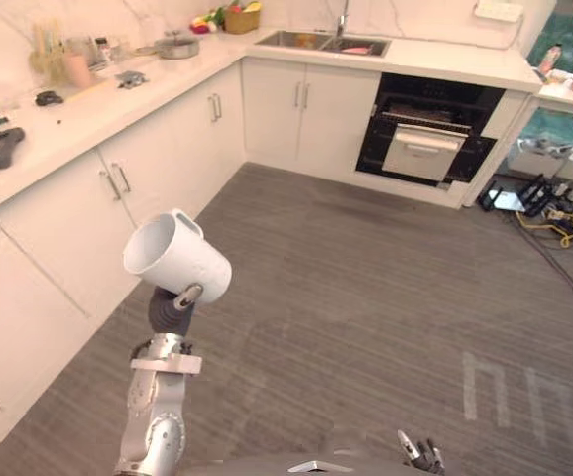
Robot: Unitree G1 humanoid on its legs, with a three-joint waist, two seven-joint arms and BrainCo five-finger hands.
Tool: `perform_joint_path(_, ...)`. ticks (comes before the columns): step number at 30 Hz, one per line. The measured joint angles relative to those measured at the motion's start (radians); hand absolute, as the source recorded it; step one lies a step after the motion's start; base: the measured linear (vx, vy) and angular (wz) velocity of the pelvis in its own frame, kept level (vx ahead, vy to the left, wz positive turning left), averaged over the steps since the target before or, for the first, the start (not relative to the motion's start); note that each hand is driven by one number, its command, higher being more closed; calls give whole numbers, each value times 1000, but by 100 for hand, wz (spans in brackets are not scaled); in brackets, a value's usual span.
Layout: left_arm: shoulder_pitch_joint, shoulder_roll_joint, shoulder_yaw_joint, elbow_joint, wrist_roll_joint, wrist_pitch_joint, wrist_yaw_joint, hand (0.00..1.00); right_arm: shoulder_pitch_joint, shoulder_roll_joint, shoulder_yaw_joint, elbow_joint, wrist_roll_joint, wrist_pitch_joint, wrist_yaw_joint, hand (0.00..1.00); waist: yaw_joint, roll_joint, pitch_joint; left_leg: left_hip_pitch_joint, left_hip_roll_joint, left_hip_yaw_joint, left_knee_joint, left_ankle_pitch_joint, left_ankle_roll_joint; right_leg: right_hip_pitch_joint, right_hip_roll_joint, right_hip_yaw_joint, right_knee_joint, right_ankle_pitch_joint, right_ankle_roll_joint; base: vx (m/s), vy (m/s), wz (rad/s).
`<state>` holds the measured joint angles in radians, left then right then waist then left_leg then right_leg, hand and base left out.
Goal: Walk over to the sink, pick up the cup, carry it to the dishwasher, place the cup inside the dishwasher, then close the dishwasher door
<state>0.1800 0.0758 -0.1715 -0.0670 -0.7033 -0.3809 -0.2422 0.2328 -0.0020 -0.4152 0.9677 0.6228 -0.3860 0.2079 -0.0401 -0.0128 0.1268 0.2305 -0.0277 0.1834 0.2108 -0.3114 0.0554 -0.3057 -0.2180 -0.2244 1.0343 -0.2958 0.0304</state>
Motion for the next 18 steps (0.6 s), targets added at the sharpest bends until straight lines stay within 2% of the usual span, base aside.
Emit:
perform_joint_path(1,-5,-1,-2,0,0,4,0,100,1,3,0,-8,0,0,0,0,-1,3,2,9,8,-4,-6,-2,-4,-11,9,-15,-23,-7,-3,476,-89,36)
perform_joint_path(2,-29,-4,-17,4,0,18,1,100,1,10,0,-37,1,-2,0,0,-10,21,19,50,44,-26,-22,-8,-11,-47,52,-51,-150,-8,-8,507,-104,57)
perform_joint_path(3,-48,-4,-31,4,0,30,-1,100,5,23,0,-60,12,-5,0,0,-21,26,30,84,75,-50,-11,-10,-11,-74,91,-34,-306,33,5,519,-128,67)
perform_joint_path(4,-54,-4,-35,4,0,34,-3,100,9,29,0,-67,22,-5,0,0,-23,25,31,97,90,-57,5,-13,-13,-85,108,-13,-382,65,12,547,-178,73)
perform_joint_path(5,-60,-8,-44,1,0,40,-7,100,25,43,4,-92,42,-7,0,0,-26,22,32,118,115,-74,48,-35,-39,-90,134,26,-504,134,25,586,-243,67)
perform_joint_path(6,-54,-7,-45,-8,0,41,-21,100,49,53,20,-114,51,-12,-1,0,-25,1,25,146,117,-77,102,-71,-89,-89,130,56,-586,189,31,602,-263,63)
perform_joint_path(7,-44,-4,-43,-20,0,41,-28,100,68,53,37,-124,52,-11,-2,0,-25,-19,15,157,114,-75,132,-92,-103,-93,116,58,-593,234,9,644,-310,51)
perform_joint_path(8,-33,-12,-35,-23,0,41,-35,100,78,41,49,-131,55,-7,-4,0,-26,-12,11,184,137,-77,172,-118,-111,-101,114,53,-498,339,-54,625,-312,18)
perform_joint_path(9,-17,-43,-36,-23,0,38,-45,100,58,26,50,-141,62,-2,-15,0,-17,41,2,188,190,-79,227,-106,-106,-119,147,26,-403,244,-70,724,-341,7)
perform_joint_path(10,-19,-51,-36,-25,2,35,-49,100,50,19,53,-160,69,-2,-17,0,-17,62,5,177,207,-86,262,-85,-104,-119,160,16,-382,216,-78,682,-312,-12)
perform_joint_path(11,-20,-62,-36,-31,13,29,-51,100,43,22,56,-195,76,0,-22,0,-19,76,7,144,227,-103,348,-12,-104,-117,182,4,-346,157,-88,575,-256,-11)
perform_joint_path(12,-20,-71,-36,-39,21,27,-51,100,41,32,57,-222,75,5,-30,0,-20,87,9,114,243,-119,434,76,-129,-94,200,6,-337,118,-97,585,-259,-15)
perform_joint_path(13,-20,-90,-38,-50,23,25,-52,100,46,40,57,-252,75,12,-44,0,-22,101,16,47,267,-162,575,272,-170,-42,231,0,-349,78,-105,559,-212,-18)
perform_joint_path(14,-18,-104,-39,-55,34,23,-53,100,48,40,62,-258,75,14,-47,0,-21,102,17,-19,271,-202,691,429,-206,-1,248,7,-363,55,-113,635,-218,-10)
perform_joint_path(15,-14,-128,-47,-59,49,20,-53,100,49,39,82,-272,76,13,-48,0,-18,106,22,-147,287,-219,928,446,-213,67,273,6,-408,36,-131,399,-126,-8)
perform_joint_path(17,11,-128,-48,-67,68,10,-53,100,54,27,97,-288,76,0,-44,0,-10,100,30,-292,292,-205,1123,380,-156,173,300,9,-495,31,-139,380,-138,-13)
perform_joint_path(18,28,-123,-46,-71,72,5,-53,100,60,24,96,-287,81,-15,-43,0,8,89,24,-381,286,-173,1149,315,-109,249,314,20,-569,31,-139,647,-204,-45)
